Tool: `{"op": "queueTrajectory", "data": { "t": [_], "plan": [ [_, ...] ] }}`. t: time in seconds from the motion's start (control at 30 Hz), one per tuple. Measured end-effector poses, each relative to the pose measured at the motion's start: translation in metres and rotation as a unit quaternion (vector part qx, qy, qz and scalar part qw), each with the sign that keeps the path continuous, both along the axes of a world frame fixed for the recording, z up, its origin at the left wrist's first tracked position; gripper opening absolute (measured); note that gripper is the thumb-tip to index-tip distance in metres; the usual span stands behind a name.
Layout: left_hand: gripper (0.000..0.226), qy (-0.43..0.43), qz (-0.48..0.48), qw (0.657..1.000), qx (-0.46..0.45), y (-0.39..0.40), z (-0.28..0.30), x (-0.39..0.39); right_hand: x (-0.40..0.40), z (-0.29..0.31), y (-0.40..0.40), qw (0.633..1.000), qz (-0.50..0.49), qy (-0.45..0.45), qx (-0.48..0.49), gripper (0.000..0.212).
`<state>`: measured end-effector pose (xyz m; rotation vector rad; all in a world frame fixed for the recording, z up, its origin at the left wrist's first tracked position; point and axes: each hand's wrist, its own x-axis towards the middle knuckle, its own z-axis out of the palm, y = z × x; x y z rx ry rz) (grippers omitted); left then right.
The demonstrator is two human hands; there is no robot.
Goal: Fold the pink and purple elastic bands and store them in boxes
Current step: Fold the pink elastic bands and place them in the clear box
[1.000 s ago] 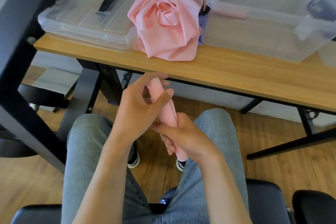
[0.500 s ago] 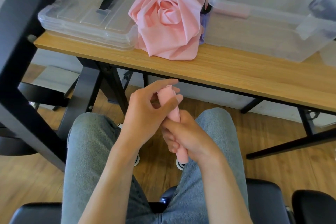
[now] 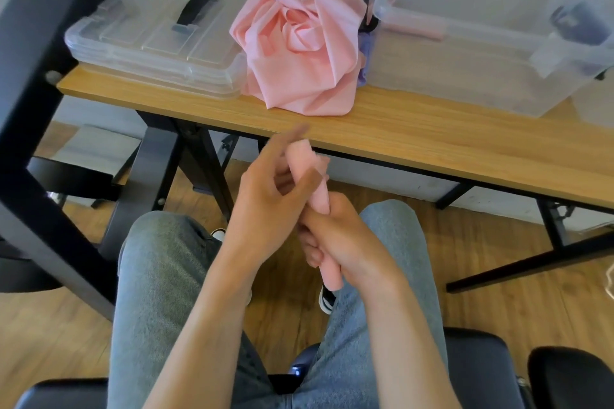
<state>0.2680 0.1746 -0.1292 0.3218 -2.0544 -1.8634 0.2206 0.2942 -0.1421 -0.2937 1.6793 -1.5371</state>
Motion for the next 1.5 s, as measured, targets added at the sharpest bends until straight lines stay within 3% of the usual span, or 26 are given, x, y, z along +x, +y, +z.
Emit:
{"op": "queueTrajectory", "data": {
  "t": [0.07, 0.17, 0.33, 0.37, 0.47, 0.63, 0.8, 0.93, 1.13, 1.23, 1.37, 1.5],
  "plan": [
    [0.048, -0.02, -0.032, 0.998, 0.046, 0.0, 0.004, -0.003, -0.004, 0.005, 0.0, 1.0, -0.003, 0.017, -0.007, 0.025],
    [0.025, -0.038, -0.065, 0.997, 0.033, -0.007, 0.011, -0.01, -0.013, 0.015, 0.0, 0.999, 0.004, 0.047, -0.003, 0.022],
    [0.027, -0.018, -0.043, 0.998, 0.033, -0.023, 0.038, -0.027, -0.034, 0.04, 0.008, 0.993, 0.027, 0.112, -0.032, 0.019],
    [0.027, -0.007, -0.028, 0.999, 0.028, -0.026, 0.044, -0.032, -0.039, 0.046, 0.011, 0.992, 0.016, 0.116, -0.04, 0.012],
    [0.025, 0.01, 0.014, 1.0, 0.024, -0.035, 0.061, -0.049, -0.058, 0.063, 0.021, 0.987, -0.034, 0.15, -0.043, 0.023],
    [0.026, 0.029, 0.062, 0.997, 0.022, -0.047, 0.09, -0.077, -0.091, 0.088, 0.038, 0.953, -0.149, 0.248, -0.091, 0.023],
    [0.016, 0.007, -0.03, 0.998, -0.056, -0.058, 0.111, -0.11, -0.13, 0.114, 0.048, 0.914, -0.233, 0.296, -0.153, 0.025],
    [0.016, 0.019, -0.089, 0.984, -0.152, -0.061, 0.128, -0.143, -0.164, 0.129, 0.054, 0.906, -0.256, 0.29, -0.171, 0.022],
    [0.019, 0.077, -0.084, 0.929, -0.353, -0.061, 0.145, -0.201, -0.216, 0.148, 0.065, 0.895, -0.252, 0.347, -0.125, 0.016],
    [0.017, 0.092, -0.084, 0.892, -0.434, -0.061, 0.152, -0.234, -0.244, 0.162, 0.073, 0.868, -0.238, 0.436, -0.012, 0.02],
    [0.024, 0.095, -0.084, 0.823, -0.554, -0.062, 0.162, -0.278, -0.284, 0.181, 0.081, 0.797, -0.178, 0.553, 0.167, 0.02],
    [0.028, 0.064, -0.113, 0.752, -0.646, -0.059, 0.169, -0.32, -0.33, 0.189, 0.084, 0.789, -0.1, 0.555, 0.243, 0.014]
  ]
}}
